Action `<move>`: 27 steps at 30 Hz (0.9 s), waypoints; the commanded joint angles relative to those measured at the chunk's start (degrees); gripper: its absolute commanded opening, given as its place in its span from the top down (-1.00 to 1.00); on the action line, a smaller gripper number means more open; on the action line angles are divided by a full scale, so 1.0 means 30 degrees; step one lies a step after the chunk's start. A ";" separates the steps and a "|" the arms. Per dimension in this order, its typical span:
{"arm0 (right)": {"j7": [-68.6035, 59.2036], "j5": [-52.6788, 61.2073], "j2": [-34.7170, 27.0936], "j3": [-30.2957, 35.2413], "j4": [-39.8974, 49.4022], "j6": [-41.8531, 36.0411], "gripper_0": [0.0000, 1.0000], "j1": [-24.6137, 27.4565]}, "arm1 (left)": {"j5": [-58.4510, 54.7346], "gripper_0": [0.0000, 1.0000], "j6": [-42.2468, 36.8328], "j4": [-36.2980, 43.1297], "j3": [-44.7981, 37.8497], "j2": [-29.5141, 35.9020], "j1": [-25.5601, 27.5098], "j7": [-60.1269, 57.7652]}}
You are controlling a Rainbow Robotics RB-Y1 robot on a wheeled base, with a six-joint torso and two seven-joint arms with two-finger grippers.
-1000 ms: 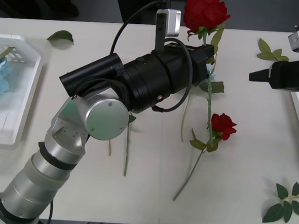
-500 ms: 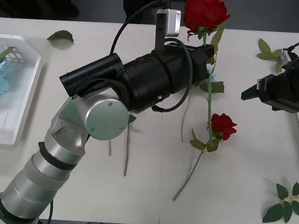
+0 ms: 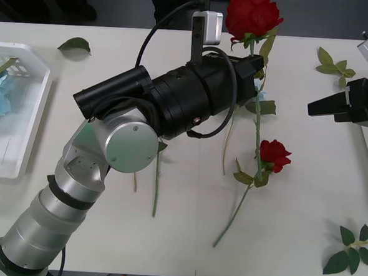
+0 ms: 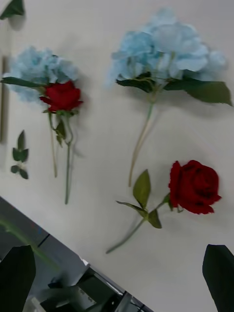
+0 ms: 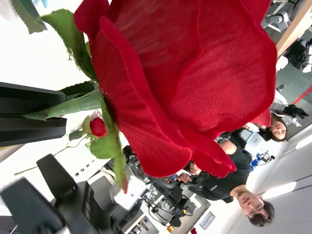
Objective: Place the red flowers into the right box and the blue flowers into the left box. If a person shows an open palm, hand one flower to the person first, then continue sorting.
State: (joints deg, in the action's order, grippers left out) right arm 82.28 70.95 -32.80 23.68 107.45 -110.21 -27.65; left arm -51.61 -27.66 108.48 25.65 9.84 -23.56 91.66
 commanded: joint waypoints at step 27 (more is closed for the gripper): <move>0.9577 0.8197 0.1588 -0.3087 -0.5583 0.2311 -1.00 0.0019 | -0.0434 1.00 0.0226 0.0489 -0.0200 0.0061 -0.0058 0.0854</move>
State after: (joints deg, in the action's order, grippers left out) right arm 108.44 93.90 -29.28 14.87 89.77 -104.43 -27.65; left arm -52.72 -27.66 108.48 25.64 9.84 -23.55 91.93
